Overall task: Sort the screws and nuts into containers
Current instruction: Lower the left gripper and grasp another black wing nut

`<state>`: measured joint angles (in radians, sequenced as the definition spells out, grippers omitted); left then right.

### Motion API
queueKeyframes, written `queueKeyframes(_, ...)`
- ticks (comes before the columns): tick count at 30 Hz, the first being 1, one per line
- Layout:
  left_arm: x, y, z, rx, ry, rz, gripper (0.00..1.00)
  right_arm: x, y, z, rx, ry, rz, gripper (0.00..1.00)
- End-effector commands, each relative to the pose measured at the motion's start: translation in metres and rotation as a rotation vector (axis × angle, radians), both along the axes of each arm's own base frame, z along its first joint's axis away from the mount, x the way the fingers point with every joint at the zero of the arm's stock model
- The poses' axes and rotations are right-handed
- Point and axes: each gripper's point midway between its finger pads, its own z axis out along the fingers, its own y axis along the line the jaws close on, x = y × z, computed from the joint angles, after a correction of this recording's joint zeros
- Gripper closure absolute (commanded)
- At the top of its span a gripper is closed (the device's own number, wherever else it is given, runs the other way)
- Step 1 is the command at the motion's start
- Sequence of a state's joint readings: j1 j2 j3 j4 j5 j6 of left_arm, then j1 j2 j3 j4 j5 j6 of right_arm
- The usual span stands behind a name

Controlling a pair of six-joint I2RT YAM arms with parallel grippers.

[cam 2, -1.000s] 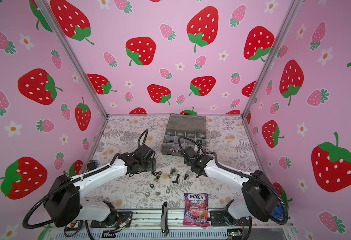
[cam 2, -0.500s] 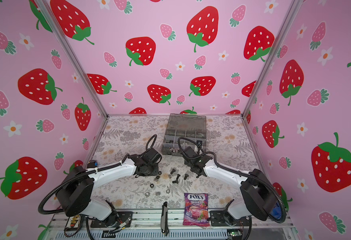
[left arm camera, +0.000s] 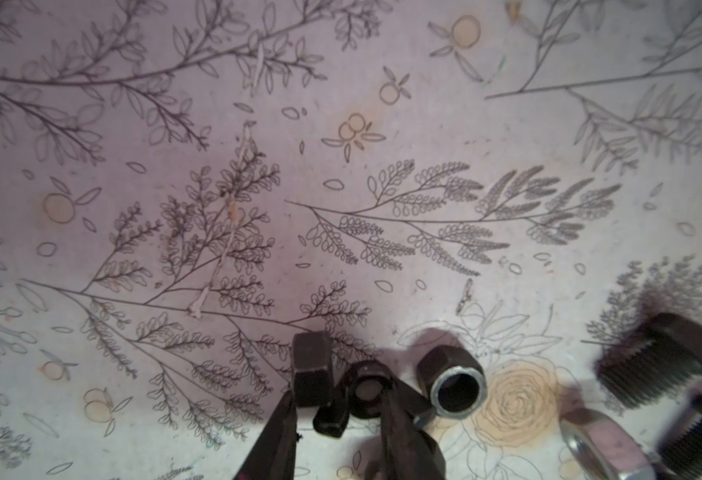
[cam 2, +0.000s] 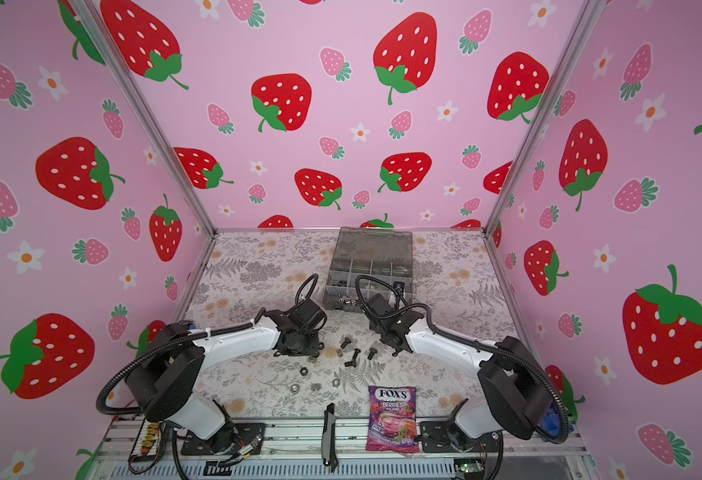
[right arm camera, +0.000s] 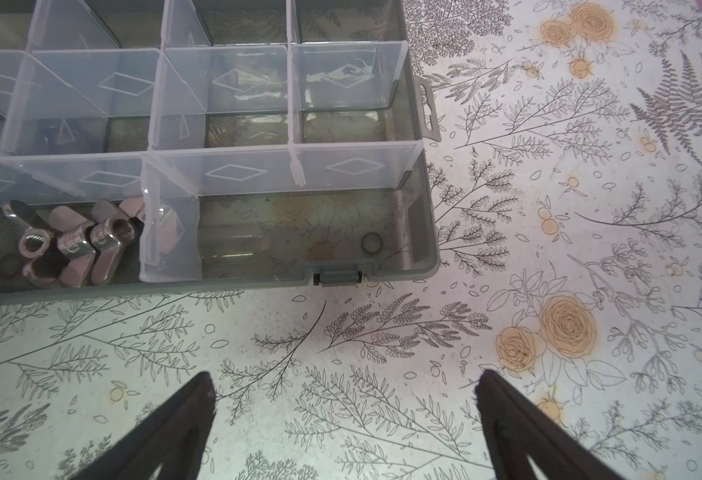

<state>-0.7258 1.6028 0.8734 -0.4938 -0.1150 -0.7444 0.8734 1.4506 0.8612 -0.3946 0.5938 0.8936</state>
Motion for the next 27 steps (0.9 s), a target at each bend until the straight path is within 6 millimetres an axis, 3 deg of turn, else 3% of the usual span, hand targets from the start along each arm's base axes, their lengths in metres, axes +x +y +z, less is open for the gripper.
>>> queueKeyframes(1, -0.001, 0.0, -0.004, 0.01, 0.006, -0.004, 0.64, 0.002, -0.002, 0.003, -0.021, -0.006, -0.025, 0.0)
queueKeyframes(13, 0.007, 0.005, -0.004, 0.027, -0.023, 0.044, 0.72, 0.003, -0.001, 0.002, -0.026, -0.003, -0.026, 0.0)
queueKeyframes(27, 0.013, 0.007, -0.007, 0.034, -0.023, 0.045, 0.75, 0.005, 0.001, -0.001, -0.043, 0.01, -0.018, 0.0)
